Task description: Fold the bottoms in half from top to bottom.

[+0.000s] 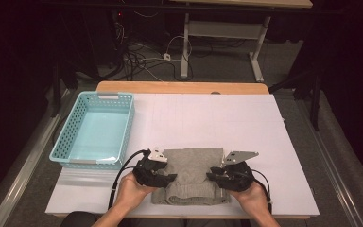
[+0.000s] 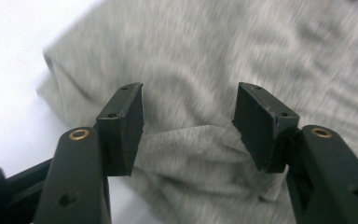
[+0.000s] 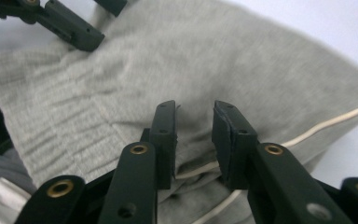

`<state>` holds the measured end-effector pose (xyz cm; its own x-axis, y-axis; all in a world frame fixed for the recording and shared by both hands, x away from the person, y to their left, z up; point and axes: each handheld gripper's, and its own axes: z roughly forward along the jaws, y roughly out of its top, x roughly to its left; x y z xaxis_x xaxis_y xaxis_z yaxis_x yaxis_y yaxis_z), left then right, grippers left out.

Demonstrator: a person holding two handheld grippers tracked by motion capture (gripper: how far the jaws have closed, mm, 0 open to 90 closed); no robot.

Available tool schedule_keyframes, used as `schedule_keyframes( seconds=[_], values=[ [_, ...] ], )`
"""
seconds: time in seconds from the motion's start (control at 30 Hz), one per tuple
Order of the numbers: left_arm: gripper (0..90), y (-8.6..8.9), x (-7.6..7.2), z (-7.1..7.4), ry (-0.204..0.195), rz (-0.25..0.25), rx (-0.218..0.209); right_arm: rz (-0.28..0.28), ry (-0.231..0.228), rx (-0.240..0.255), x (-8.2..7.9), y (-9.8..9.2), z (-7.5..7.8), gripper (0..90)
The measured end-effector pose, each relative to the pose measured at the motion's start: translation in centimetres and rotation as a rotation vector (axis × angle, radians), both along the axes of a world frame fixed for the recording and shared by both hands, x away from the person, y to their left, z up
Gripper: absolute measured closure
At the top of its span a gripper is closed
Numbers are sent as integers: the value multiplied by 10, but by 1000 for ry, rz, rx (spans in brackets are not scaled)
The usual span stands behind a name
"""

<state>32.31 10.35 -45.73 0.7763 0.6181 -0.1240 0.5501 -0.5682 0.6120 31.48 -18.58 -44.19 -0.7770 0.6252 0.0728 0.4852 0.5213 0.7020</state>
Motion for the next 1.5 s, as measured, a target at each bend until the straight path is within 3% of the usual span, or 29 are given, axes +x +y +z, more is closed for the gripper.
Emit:
schedule_keyframes(
  seconds=[0.07, 0.2, 0.4, 0.6, 0.77, 0.9, 1.03, 1.23, 1.33, 1.5],
  values=[
    [403, 0, -4, -5, -15, -1, 33, 0, 11, -13, -3, 1, -7, 680],
    [400, 1, -9, -11, -27, -8, 51, 2, 14, -53, -6, 2, -21, 675],
    [400, 8, -3, -7, 10, 5, -17, -1, 5, -41, -5, 2, -18, 630],
    [388, 16, 3, -3, -2, 49, -74, -11, -30, 5, -4, -6, -8, 573],
    [377, 22, 12, -3, 4, 92, -107, -90, -66, 47, 2, -20, 1, 549],
    [374, 27, 21, -6, 18, 135, -104, -166, -64, 37, 11, -30, 1, 512],
    [367, 29, 29, -10, 37, 166, -121, -217, -41, 24, 21, -34, -3, 465],
    [344, 28, 38, -15, 51, 192, -128, -226, -8, 21, 31, -31, -11, 443],
    [337, 25, 43, -18, 50, 191, -92, -227, 5, 20, 35, -30, -15, 434],
    [332, 20, 44, -20, 31, 192, -82, -229, 28, 21, 40, -27, -21, 429]
  ],
)
